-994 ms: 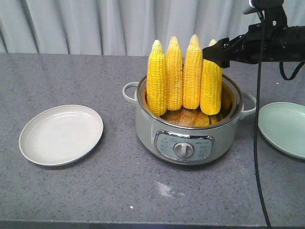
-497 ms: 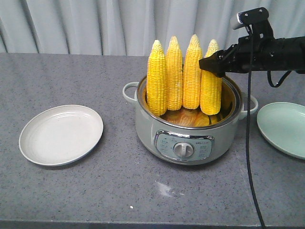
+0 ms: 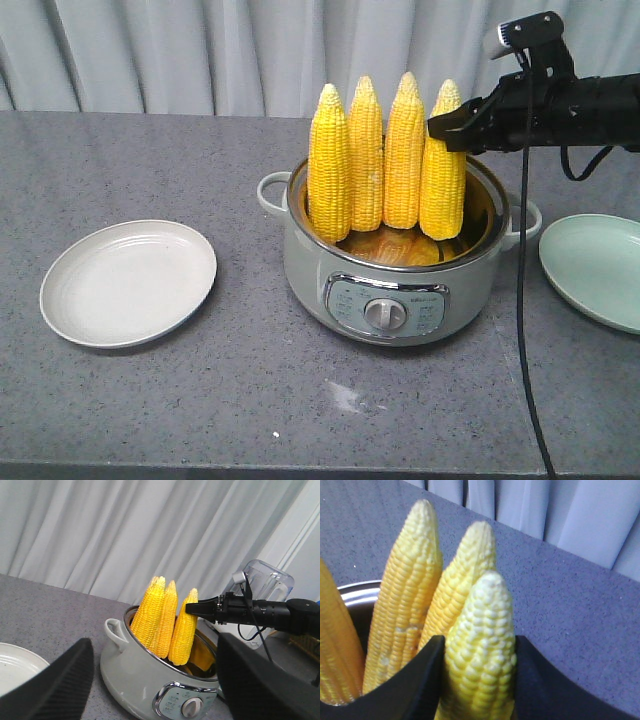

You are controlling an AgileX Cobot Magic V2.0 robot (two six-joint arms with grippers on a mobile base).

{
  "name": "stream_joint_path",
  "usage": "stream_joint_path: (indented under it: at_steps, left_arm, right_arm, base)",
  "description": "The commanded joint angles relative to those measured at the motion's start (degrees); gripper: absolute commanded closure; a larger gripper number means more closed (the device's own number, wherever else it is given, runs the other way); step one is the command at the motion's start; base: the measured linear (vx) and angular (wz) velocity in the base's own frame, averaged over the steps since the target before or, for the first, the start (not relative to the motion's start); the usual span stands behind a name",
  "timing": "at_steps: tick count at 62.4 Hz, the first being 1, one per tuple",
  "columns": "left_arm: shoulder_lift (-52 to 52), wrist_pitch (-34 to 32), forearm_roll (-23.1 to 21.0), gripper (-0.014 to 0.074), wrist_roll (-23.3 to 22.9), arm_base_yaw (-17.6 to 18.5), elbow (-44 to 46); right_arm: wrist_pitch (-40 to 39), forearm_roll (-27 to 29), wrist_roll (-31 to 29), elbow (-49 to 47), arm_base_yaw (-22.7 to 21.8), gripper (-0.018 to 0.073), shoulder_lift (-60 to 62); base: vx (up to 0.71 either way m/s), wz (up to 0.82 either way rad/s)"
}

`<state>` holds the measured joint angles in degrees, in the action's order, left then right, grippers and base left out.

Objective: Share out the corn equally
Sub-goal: 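Lift the grasped corn cob out of the pot with the right gripper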

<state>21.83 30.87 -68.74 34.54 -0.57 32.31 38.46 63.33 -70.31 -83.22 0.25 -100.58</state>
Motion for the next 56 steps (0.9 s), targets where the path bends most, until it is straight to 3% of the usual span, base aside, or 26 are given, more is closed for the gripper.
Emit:
stream_joint_path:
  at_steps: [1,19,31,41,51,56]
  left_arm:
    - [0.8,-1.5,-2.6,0.0094,0.0,0.2,1.9]
    - [0.8,-1.7,-2.6,0.0094,0.0,0.2,1.9]
    - [0.8,-1.5,-2.6,0.0094,0.0,0.2,1.9]
    - [0.8,-1.4,-2.6,0.0094,0.1,0.2,1.9]
    - [0.8,-1.4,-2.6,0.0094,0.1,0.2,1.9]
    - [0.8,-1.4,-2.6,0.0094,0.1,0.2,1.9]
  right_arm:
    - [-1.6,4.8,-0.8,-2.0,-0.3,0.0568,5.9]
    - [1.6,5.3,4.6,-2.0,-0.3,0.0568,18.1]
    - [6.5,-2.6,18.8,-2.0,-0.3,0.0566,29.7]
    - [6.8,-19.0,33.4,-2.0,-0.3,0.0564,38.7]
    - [13.8,-44.6,55.5,-2.0,-0.3,0.0564,44.2]
    - [17.4,-56.0,62.3,-2.0,-0.3,0.0564,44.7]
  base:
    - [0.00,0.00]
    - [0.00,0.00]
    - [0.00,0.00]
    - [0.00,0.00]
    - [0.00,0.00]
    - [0.00,0.00]
